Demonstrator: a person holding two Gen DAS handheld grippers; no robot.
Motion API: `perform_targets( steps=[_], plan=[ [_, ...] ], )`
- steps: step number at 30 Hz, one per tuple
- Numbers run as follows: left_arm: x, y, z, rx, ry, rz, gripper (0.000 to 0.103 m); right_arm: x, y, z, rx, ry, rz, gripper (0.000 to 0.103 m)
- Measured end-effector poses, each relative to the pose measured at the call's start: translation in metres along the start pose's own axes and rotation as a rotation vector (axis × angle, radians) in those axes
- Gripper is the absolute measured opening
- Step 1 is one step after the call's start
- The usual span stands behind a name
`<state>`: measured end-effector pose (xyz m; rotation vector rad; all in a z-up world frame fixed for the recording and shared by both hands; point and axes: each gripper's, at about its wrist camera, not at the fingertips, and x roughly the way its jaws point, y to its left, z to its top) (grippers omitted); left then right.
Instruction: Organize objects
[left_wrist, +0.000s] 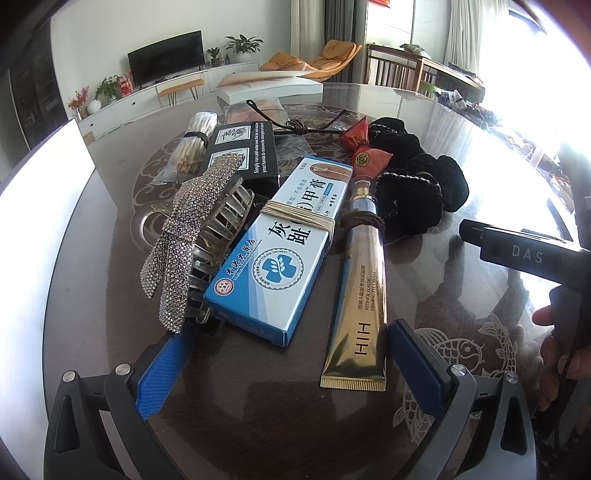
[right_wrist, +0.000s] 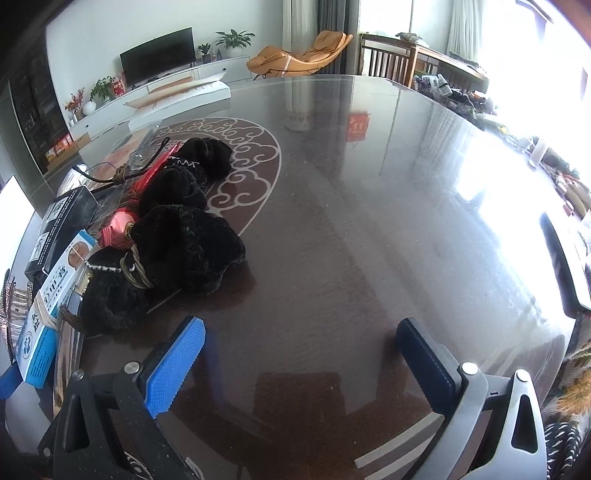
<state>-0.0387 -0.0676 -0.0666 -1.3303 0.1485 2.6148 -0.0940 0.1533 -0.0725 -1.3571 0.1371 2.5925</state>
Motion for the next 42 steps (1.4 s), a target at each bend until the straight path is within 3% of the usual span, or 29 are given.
perform_targets(
  steps=[22, 30, 34, 42],
  plan=[
    [0.0, -0.001, -0.001, -0.023, 0.013, 0.019, 0.103, 0.0, -0.002, 0.0, -0.008, -0.006, 0.009, 0.103],
    [-0.015, 0.0, -0.02, -0.005, 0.067, 0.007, 0.103, -0.001, -0.001, -0.001, -0.01, -0.006, 0.011, 0.103],
    [-0.02, 0.011, -0.025, -0.043, 0.149, 0.026, 0.103, -0.001, -0.001, -0.001, -0.011, -0.006, 0.012, 0.103],
    [-0.012, 0.021, -0.017, -0.014, 0.093, 0.011, 0.103, -0.001, 0.0, -0.001, -0.011, -0.007, 0.011, 0.103]
  ],
)
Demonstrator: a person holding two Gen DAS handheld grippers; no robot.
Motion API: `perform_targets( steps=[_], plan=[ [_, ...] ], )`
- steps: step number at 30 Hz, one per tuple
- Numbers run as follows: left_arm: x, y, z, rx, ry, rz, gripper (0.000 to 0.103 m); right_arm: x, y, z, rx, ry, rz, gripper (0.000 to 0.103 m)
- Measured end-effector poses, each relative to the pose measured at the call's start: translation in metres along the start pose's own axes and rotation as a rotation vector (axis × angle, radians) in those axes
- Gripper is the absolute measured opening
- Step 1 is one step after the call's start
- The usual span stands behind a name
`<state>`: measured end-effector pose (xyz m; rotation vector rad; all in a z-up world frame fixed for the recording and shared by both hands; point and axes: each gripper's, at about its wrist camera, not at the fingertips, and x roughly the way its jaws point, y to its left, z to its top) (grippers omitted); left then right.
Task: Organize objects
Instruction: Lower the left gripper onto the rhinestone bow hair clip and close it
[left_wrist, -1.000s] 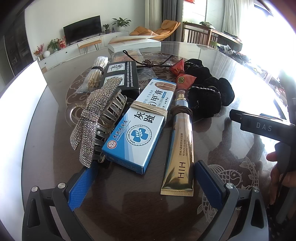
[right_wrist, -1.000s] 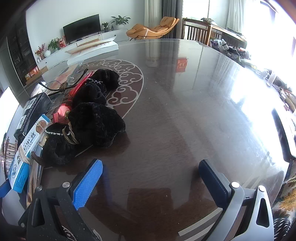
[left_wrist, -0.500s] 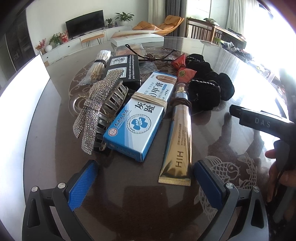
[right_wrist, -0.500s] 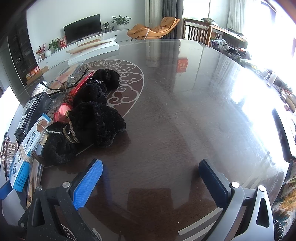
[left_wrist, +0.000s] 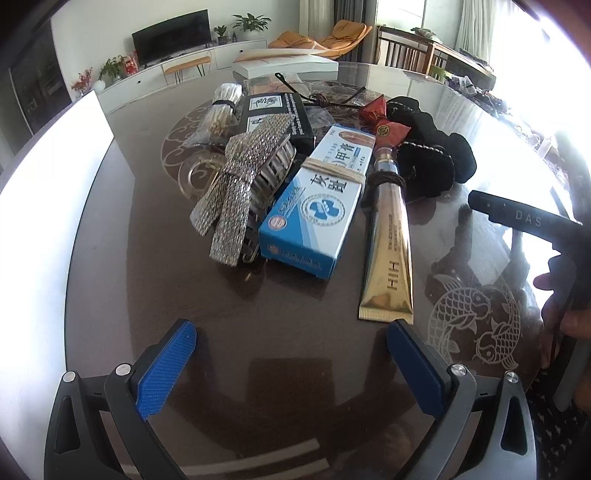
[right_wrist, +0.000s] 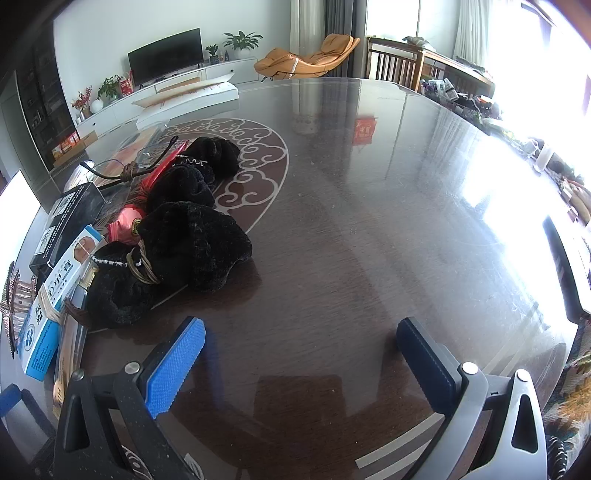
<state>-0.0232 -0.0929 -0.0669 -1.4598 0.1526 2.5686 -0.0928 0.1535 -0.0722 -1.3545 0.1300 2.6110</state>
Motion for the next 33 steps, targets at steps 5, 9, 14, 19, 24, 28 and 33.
perform_targets(
  steps=[5, 9, 14, 19, 24, 28, 33],
  plan=[
    [0.019, -0.001, 0.034, 0.031, -0.028, -0.019, 0.103, 0.0, 0.0, 0.0, 0.0, 0.0, 0.0, 0.103],
    [0.033, -0.009, 0.056, 0.028, -0.067, -0.017, 0.103, 0.0, 0.0, -0.001, -0.001, -0.001, 0.0, 0.103],
    [0.039, -0.01, 0.067, 0.004, -0.085, -0.001, 0.103, 0.0, 0.0, -0.001, 0.0, 0.0, 0.0, 0.103],
    [0.04, -0.01, 0.068, -0.001, -0.085, 0.0, 0.103, 0.0, 0.001, -0.001, 0.0, 0.0, 0.0, 0.103],
    [0.04, -0.01, 0.068, -0.001, -0.085, 0.0, 0.103, 0.0, 0.0, -0.001, 0.001, 0.0, 0.0, 0.103],
    [0.04, -0.01, 0.068, -0.001, -0.085, 0.0, 0.103, 0.0, 0.001, -0.001, 0.001, 0.0, -0.001, 0.103],
    [0.04, -0.01, 0.068, -0.001, -0.085, 0.0, 0.103, 0.0, 0.001, -0.001, 0.002, 0.0, -0.001, 0.103]
  ],
)
